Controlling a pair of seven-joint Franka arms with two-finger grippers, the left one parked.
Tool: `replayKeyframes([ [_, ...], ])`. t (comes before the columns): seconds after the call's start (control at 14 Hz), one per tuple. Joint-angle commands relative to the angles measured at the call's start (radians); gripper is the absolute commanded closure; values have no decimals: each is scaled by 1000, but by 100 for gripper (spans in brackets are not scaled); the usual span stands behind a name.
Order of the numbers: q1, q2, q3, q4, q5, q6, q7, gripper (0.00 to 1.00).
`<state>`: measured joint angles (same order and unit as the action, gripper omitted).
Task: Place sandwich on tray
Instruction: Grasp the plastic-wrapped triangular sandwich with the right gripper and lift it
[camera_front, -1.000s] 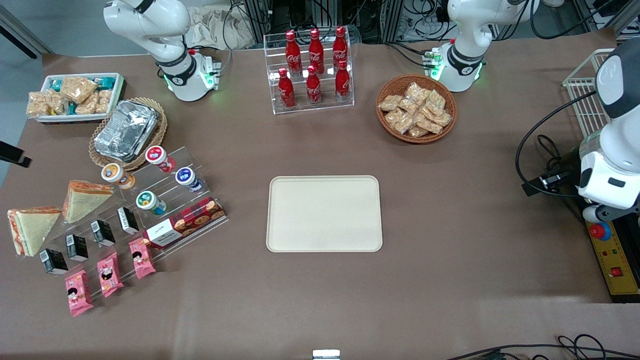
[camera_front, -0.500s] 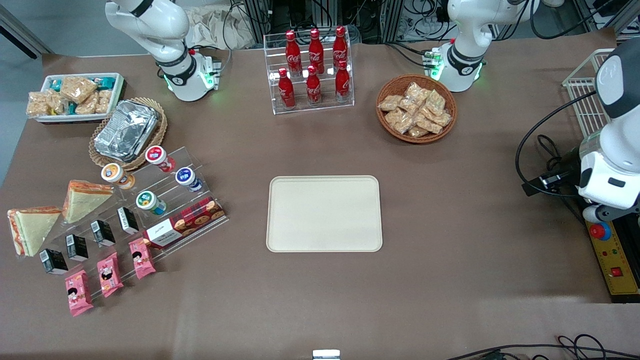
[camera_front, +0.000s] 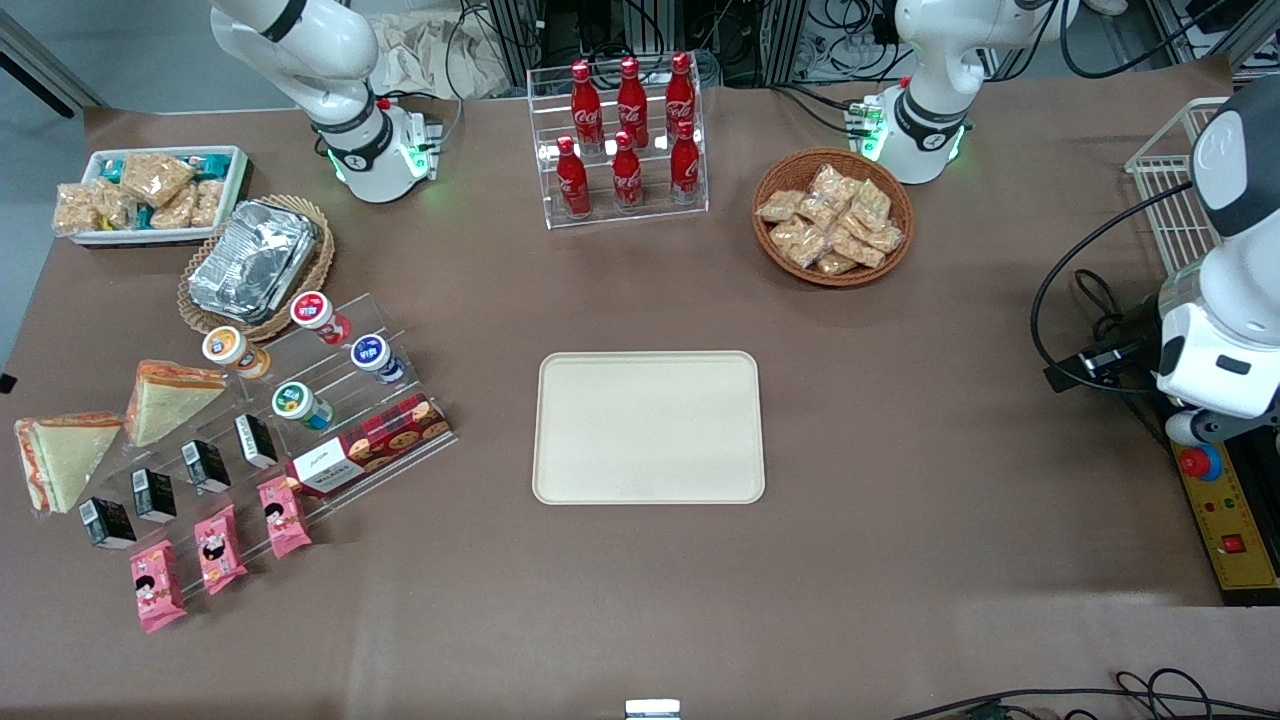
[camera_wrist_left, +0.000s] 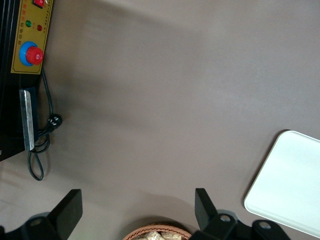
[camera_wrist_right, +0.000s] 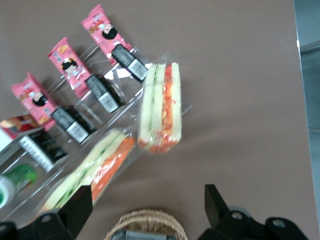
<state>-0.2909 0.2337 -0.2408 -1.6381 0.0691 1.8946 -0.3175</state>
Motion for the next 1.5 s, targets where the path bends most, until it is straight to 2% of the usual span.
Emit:
replayKeyframes([
  [0.0,-14,12,5,-67,26,99,-11,0],
  [0.43,-8,55,8,-150,37,242,-9,0],
  [0.93,-5,93,11,-157,51,290,-8,3],
  [1.14,-4,104,11,-164,51,300,-8,10],
  [1.21,-4,104,11,-166,51,304,-11,18],
  [1.29,-4,104,11,-167,49,304,-11,19],
  [1.43,-4,104,11,-167,49,302,-12,37],
])
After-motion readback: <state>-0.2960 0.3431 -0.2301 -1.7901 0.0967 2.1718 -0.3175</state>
